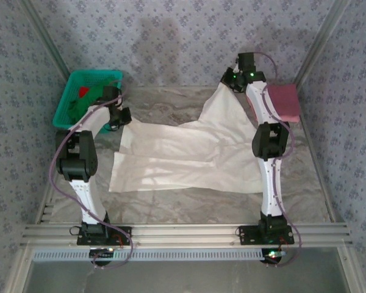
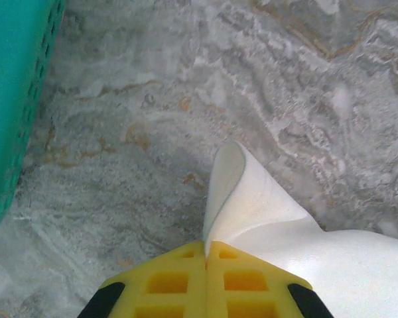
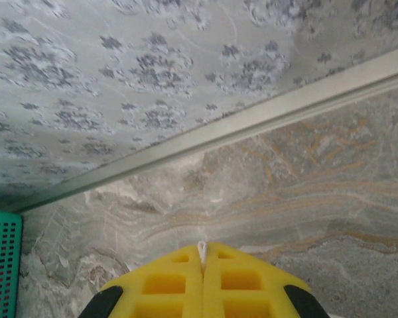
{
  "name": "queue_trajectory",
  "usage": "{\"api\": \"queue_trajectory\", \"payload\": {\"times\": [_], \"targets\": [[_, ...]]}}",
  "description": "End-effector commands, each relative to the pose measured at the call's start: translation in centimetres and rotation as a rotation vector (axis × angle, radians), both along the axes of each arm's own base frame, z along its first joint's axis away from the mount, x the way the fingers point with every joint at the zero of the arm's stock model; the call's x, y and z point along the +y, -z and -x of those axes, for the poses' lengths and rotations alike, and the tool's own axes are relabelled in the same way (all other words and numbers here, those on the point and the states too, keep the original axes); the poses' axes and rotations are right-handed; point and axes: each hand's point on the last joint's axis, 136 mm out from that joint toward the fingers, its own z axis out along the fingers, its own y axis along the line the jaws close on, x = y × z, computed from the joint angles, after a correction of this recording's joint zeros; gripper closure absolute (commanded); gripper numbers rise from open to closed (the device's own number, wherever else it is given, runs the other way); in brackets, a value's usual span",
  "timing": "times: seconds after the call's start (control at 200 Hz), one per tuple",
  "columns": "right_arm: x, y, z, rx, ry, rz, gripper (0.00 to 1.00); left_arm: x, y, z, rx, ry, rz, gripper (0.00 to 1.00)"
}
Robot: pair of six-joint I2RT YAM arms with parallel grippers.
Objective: Fold and stack the t-shirts
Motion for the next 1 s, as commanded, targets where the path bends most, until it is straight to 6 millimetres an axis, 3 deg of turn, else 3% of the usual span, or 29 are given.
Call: {"api": "queue_trajectory", "payload": {"times": [0.0,0.22,0.47,0.59,0.849,0.994], "targets": [[-0.2,-2.9,0.0,-0.073,-0.049,-0.023,1.0,0.9,-0.8,-0.4,-0.004,0.015,-0.04,1.0],[-1.6,-5.4,2.1,-0.149,-0.049,-0.006,1.0,2.1,-1.5,1.4,-0.02,0.019,-0.114,1.0],[-2.7,-6.7,7.9,-0.183,-0.109,0.018,1.0,2.9,0.4,4.2,0.026,0.039,-0.158,1.0],[-3.0,-7.5,9.3,-0.21,-0.114,0.005,1.0,3.0,0.7,4.3,0.03,0.04,-0.167,1.0],[-2.4,-11.0,9.5,-0.277,-0.167,0.006,1.0,2.3,-4.1,1.0,-0.074,0.066,-0.161,1.0],[-2.0,-13.0,11.1,-0.322,-0.19,0.009,1.0,2.2,-6.5,1.1,-0.122,0.064,-0.172,1.0]]}}
